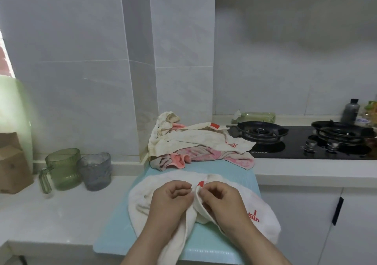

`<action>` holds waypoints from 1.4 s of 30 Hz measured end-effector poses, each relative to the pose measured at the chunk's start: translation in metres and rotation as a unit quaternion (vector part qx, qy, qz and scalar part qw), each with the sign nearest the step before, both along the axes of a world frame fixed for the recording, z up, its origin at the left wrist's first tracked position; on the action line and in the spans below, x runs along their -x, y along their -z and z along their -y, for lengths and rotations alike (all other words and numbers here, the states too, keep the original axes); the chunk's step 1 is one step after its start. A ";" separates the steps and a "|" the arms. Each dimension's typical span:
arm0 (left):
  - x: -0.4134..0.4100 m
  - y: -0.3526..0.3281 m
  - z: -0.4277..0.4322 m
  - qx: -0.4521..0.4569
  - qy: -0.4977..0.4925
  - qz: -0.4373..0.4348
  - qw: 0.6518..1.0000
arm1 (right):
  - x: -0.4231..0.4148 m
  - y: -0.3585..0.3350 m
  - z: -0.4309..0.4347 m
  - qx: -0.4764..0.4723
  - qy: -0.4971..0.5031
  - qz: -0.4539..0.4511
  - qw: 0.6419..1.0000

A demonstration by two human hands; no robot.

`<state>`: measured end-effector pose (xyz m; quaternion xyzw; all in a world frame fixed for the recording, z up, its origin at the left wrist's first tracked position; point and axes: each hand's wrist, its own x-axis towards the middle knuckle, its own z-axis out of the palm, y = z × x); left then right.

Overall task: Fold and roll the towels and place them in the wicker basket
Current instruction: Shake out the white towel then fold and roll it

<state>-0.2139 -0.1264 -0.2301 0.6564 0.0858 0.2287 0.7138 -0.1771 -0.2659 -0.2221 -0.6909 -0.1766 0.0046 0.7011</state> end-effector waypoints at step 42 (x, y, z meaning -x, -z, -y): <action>0.001 -0.004 0.002 0.044 0.049 0.036 0.997 | -0.004 0.005 0.002 -0.005 -0.041 -0.007 0.999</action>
